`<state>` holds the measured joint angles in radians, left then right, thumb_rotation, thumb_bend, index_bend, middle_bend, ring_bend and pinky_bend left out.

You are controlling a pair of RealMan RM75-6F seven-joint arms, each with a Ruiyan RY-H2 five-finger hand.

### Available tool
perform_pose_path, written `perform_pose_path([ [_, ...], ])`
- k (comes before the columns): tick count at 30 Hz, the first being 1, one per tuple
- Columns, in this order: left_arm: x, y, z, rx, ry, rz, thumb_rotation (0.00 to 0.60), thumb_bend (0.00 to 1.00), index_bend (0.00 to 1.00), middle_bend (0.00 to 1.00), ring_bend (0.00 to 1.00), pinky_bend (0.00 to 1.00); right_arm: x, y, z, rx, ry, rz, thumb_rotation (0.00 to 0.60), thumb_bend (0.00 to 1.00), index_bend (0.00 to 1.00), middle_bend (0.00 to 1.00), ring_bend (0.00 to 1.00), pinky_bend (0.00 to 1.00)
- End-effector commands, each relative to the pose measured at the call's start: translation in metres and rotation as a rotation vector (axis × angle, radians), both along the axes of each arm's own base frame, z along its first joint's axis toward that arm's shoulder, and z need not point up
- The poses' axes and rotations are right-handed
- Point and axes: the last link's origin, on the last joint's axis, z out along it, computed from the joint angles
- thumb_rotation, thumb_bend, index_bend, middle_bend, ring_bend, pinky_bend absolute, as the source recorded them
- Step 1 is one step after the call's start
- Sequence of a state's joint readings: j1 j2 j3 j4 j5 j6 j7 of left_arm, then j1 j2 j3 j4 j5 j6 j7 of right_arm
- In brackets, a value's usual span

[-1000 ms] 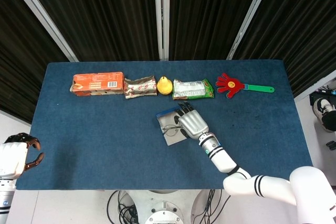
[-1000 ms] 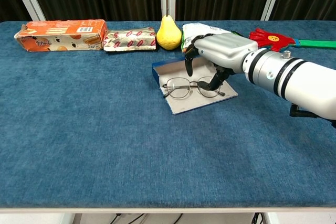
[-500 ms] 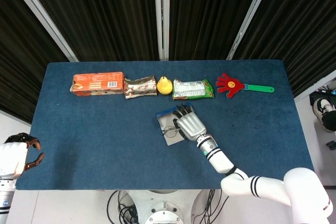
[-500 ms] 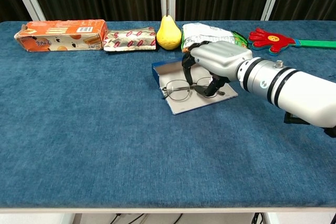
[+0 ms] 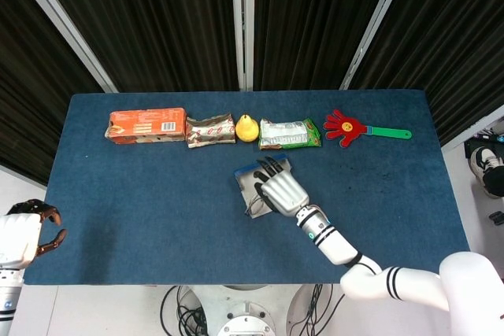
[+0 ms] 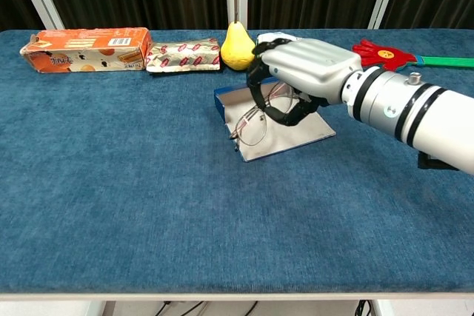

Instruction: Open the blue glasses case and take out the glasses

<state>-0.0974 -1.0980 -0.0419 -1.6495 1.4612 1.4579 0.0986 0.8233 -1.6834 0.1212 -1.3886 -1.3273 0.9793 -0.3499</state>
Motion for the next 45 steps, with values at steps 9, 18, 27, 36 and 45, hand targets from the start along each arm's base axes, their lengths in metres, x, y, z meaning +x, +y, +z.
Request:
perform_pose_path([
  [9, 0.0, 0.0, 0.0, 0.002, 0.001, 0.001, 0.6, 0.26, 0.58, 0.52, 0.3, 0.34, 0.051, 0.03, -0.034, 0.196, 0.062, 0.215, 0.6, 0.47, 0.6, 0.24, 0.0, 0.0],
  [18, -0.001, 0.0, 0.0, 0.002, 0.002, -0.001, 0.6, 0.26, 0.58, 0.52, 0.3, 0.34, 0.048, 0.028, -0.03, 0.139, 0.077, 0.22, 0.6, 0.37, 0.01, 0.11, 0.0, 0.0],
  [27, 0.0, 0.0, -0.001, 0.004, 0.008, -0.003, 0.6, 0.26, 0.58, 0.52, 0.3, 0.34, -0.041, 0.026, 0.078, -0.159, 0.004, -0.044, 0.6, 0.32, 0.0, 0.07, 0.0, 0.0],
  [36, 0.0, -0.002, -0.001, 0.008, 0.013, -0.007, 0.6, 0.26, 0.58, 0.52, 0.3, 0.34, -0.134, 0.085, 0.178, -0.365, -0.048, -0.295, 0.6, 0.16, 0.0, 0.09, 0.0, 0.0],
  [45, 0.0, -0.003, -0.001, 0.011, 0.018, -0.01, 0.6, 0.26, 0.58, 0.52, 0.3, 0.34, -0.177, 0.142, 0.206, -0.382, -0.104, -0.414, 0.6, 0.16, 0.0, 0.09, 0.0, 0.0],
])
